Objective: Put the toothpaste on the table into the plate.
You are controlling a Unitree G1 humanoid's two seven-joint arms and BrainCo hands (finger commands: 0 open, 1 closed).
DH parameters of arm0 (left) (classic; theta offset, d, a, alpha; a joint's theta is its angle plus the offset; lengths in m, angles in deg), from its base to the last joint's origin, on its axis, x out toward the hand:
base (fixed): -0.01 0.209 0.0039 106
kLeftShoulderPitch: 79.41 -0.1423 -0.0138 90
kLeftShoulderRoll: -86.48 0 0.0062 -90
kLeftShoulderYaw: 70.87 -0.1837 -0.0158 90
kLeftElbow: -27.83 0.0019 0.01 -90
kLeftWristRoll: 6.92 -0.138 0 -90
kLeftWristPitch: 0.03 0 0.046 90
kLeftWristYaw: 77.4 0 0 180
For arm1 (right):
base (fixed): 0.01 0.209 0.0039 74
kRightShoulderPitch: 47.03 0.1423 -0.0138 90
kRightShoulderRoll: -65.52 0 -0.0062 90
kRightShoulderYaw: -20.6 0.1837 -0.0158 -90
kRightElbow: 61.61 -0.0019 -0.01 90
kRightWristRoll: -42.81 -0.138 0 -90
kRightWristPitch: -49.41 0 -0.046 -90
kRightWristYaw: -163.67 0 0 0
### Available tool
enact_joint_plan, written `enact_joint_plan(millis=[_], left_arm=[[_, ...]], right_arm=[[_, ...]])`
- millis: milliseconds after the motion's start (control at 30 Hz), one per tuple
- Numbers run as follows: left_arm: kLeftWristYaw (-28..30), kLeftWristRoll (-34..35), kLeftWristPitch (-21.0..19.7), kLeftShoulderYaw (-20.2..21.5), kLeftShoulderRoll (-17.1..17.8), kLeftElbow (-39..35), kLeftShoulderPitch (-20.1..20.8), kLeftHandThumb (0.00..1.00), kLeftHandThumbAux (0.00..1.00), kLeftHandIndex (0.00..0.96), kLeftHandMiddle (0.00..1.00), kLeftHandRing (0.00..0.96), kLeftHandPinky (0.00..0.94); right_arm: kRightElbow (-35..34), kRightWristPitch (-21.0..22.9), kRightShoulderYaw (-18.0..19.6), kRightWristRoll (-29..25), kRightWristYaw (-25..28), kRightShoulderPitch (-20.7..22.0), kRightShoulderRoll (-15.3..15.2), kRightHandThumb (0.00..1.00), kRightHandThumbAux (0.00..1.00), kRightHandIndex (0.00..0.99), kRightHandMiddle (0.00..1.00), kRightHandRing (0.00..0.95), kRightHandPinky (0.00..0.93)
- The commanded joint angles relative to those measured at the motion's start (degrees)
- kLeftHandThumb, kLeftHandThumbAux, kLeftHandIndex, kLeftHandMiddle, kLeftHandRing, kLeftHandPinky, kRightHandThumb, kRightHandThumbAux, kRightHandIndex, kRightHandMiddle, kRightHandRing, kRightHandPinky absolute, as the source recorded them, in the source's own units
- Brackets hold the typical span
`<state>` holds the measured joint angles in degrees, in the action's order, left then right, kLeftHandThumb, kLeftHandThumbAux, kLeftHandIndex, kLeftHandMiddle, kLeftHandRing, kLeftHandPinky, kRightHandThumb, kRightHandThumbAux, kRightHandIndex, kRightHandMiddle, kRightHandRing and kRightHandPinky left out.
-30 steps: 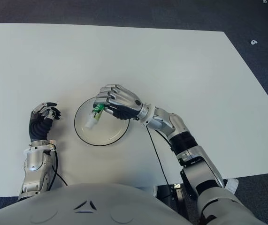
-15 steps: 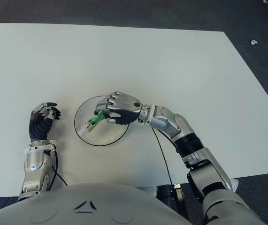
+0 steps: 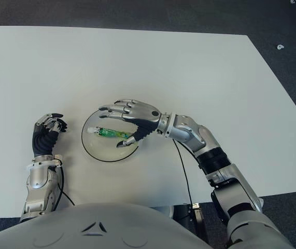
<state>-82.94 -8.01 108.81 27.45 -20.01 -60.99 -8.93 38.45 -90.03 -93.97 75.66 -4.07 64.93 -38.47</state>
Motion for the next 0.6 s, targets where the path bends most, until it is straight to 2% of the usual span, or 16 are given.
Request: enact_joint_plan(millis=[33,400,600], left_arm=[[-0.1,0.1,-1.9,0.1,-0.1,2.4,-1.1,0.712,0.712,0.437,0.617,0.602,0.597],[-0.7,-0.7,-2.4,0.0,-0.2,2.1,-1.1,0.712,0.713,0.437,0.617,0.602,0.594],[-0.7,-0.5,-2.0,0.0,-0.2,2.4,-1.0,0.712,0.713,0.437,0.614,0.602,0.594]], right_arm=[[0.9,-0.6,0.7,0.1,-0.6,-0.6,0.4,0.159,0.268,0.0,0.0,0.0,0.0],[0.1,-0.4,2.3,0.5,-1.6,-0.4,0.2,0.098,0.313,0.0,0.0,0.0,0.0],[-2.2,0.6,3.9,-1.9,-0.4,-2.3,-0.7,0.041,0.351,0.0,0.0,0.0,0.0]])
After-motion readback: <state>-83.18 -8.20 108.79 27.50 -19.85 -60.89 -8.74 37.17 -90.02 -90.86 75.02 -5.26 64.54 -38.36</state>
